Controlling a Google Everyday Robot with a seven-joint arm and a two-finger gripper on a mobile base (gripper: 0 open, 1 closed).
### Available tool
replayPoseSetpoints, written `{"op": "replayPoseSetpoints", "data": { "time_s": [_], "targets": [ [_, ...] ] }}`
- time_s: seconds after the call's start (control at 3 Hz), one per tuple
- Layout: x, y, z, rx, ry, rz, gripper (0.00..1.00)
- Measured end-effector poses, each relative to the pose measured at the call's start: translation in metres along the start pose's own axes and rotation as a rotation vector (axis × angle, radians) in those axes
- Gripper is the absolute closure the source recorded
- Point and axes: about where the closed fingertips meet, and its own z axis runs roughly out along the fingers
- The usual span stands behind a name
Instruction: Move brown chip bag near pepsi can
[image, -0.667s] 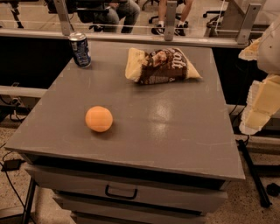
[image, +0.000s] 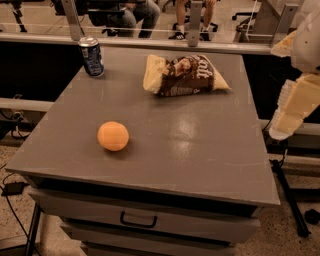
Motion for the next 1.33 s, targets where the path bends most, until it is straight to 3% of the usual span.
{"op": "replayPoseSetpoints", "data": {
  "time_s": [0.33, 0.67, 1.0, 1.33],
  "targets": [
    [-0.020, -0.065, -0.001, 0.090, -0.024, -0.069, 0.00],
    [-0.040, -0.115, 0.003, 0.134, -0.064, -0.111, 0.00],
    [-0.065, -0.156, 0.019, 0.157, -0.136, -0.136, 0.00],
    [-0.094, -0.187, 0.065, 0.135, -0.235, -0.139, 0.00]
  ]
}}
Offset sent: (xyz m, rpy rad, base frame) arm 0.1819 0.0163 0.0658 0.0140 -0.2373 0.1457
